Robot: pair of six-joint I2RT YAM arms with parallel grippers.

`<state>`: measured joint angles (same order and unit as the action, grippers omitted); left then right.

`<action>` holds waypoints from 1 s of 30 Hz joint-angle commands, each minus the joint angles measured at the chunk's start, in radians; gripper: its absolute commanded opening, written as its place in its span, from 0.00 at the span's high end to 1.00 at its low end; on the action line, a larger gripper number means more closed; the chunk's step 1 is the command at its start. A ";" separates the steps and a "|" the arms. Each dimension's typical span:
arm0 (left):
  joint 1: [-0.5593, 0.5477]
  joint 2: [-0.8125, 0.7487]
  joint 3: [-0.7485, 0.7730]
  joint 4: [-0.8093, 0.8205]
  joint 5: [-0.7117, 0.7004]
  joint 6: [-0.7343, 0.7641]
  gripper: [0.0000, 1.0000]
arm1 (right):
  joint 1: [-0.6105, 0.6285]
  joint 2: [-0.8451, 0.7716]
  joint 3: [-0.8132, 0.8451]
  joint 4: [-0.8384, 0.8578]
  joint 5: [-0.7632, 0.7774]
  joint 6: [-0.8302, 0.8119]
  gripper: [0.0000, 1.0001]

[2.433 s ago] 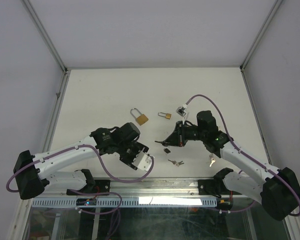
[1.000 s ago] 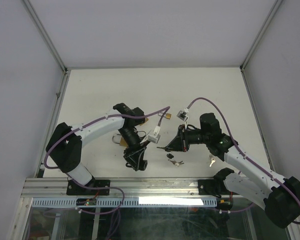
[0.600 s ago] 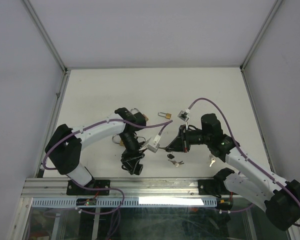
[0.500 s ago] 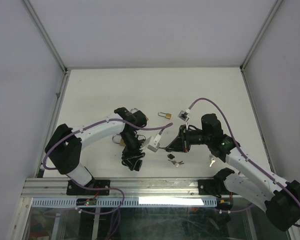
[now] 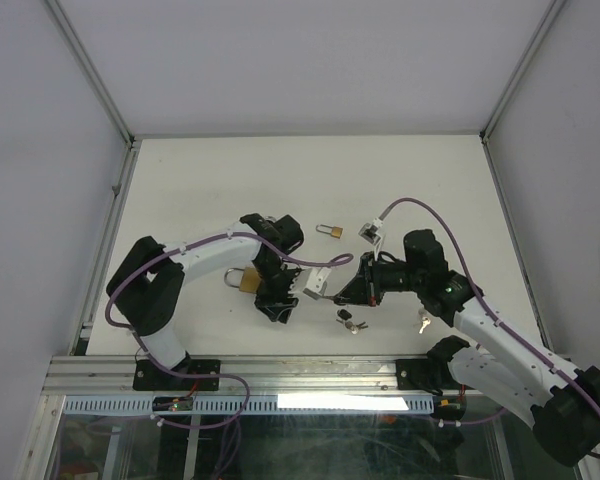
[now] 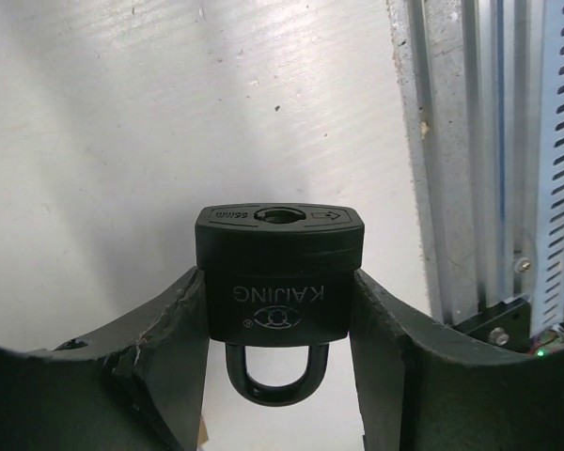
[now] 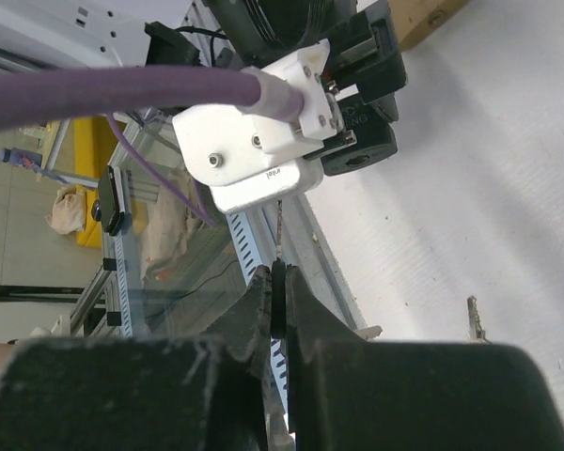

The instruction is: Unlock with the key

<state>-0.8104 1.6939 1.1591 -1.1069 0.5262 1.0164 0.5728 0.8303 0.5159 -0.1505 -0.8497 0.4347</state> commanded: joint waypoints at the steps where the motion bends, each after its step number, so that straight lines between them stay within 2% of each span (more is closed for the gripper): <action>1: 0.006 0.046 0.011 -0.006 -0.025 0.142 1.00 | -0.001 -0.046 0.051 0.030 0.012 0.003 1.00; 4: 0.010 0.068 -0.010 0.036 -0.074 0.194 1.00 | -0.001 -0.056 0.056 -0.001 0.028 -0.007 1.00; 6: 0.009 0.072 -0.022 0.081 -0.108 0.213 0.95 | -0.001 -0.059 0.060 -0.025 0.037 -0.017 1.00; 10: 0.009 0.073 -0.072 0.175 -0.191 0.246 0.75 | -0.002 -0.066 0.066 -0.047 0.050 -0.027 1.00; 13: 0.010 0.072 -0.107 0.200 -0.202 0.262 0.60 | -0.001 -0.068 0.070 -0.055 0.053 -0.032 1.00; 14: 0.011 0.067 -0.117 0.203 -0.199 0.266 0.53 | -0.002 -0.068 0.072 -0.060 0.054 -0.033 1.00; 15: 0.011 0.060 -0.126 0.211 -0.196 0.266 0.41 | -0.002 -0.068 0.075 -0.067 0.054 -0.036 1.00; 16: 0.011 0.052 -0.134 0.221 -0.193 0.266 0.11 | -0.002 -0.069 0.080 -0.072 0.056 -0.037 1.00; 17: 0.011 0.042 -0.141 0.231 -0.191 0.266 0.02 | -0.002 -0.071 0.080 -0.076 0.056 -0.039 1.00; 25: 0.017 -0.089 -0.176 0.324 -0.216 0.241 0.01 | -0.002 -0.075 0.088 -0.081 0.054 -0.033 1.00; 28: 0.020 -0.209 -0.232 0.364 -0.186 0.228 0.01 | -0.001 -0.084 0.090 -0.083 0.053 -0.027 1.00; 30: 0.020 -0.335 -0.304 0.372 -0.138 0.273 0.01 | -0.001 -0.088 0.089 -0.084 0.054 -0.021 1.00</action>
<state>-0.7994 1.5749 0.9314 -0.7921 0.3202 1.2419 0.5735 0.7692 0.5514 -0.2604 -0.7925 0.4122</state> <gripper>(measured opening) 0.990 0.031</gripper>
